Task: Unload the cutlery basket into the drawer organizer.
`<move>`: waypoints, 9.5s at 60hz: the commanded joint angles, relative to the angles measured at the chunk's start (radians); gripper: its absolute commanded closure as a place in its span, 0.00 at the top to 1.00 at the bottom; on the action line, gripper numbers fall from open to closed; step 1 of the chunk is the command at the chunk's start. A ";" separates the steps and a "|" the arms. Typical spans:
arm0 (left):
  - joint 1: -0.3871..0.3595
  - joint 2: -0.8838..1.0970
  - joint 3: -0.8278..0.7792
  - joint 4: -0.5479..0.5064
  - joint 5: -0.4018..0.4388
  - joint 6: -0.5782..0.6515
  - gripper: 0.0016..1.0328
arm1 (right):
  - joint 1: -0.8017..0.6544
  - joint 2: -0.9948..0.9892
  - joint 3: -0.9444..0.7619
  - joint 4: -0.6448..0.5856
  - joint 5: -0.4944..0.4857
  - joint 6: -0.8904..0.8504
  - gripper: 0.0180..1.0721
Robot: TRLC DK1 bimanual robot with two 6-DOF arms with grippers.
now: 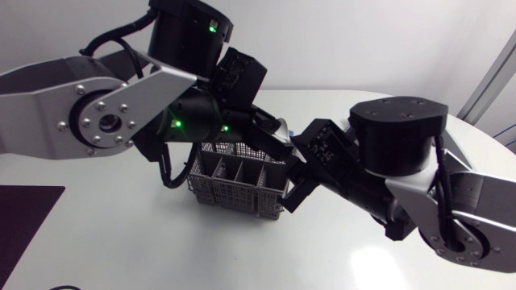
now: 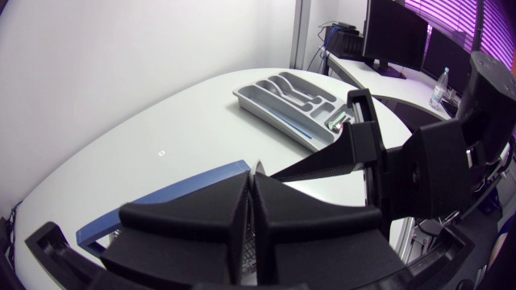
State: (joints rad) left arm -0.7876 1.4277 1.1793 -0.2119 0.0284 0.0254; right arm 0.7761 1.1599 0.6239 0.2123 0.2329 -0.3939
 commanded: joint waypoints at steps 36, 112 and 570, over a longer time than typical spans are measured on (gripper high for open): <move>-0.006 0.020 0.025 -0.006 0.016 -0.039 0.17 | -0.006 0.026 0.022 -0.017 -0.010 -0.013 0.07; 0.260 -0.233 -0.121 -0.057 -0.073 0.200 0.81 | -0.922 -0.086 0.020 -0.709 -0.777 -0.761 0.07; 0.864 -0.704 -0.690 0.226 0.176 0.194 0.96 | -0.679 -0.496 -0.147 -0.335 -0.147 0.069 0.95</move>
State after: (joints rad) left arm 0.0776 0.7803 0.5396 -0.0238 0.2302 0.2768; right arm 0.1078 0.7227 0.5335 -0.1398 0.0761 -0.3584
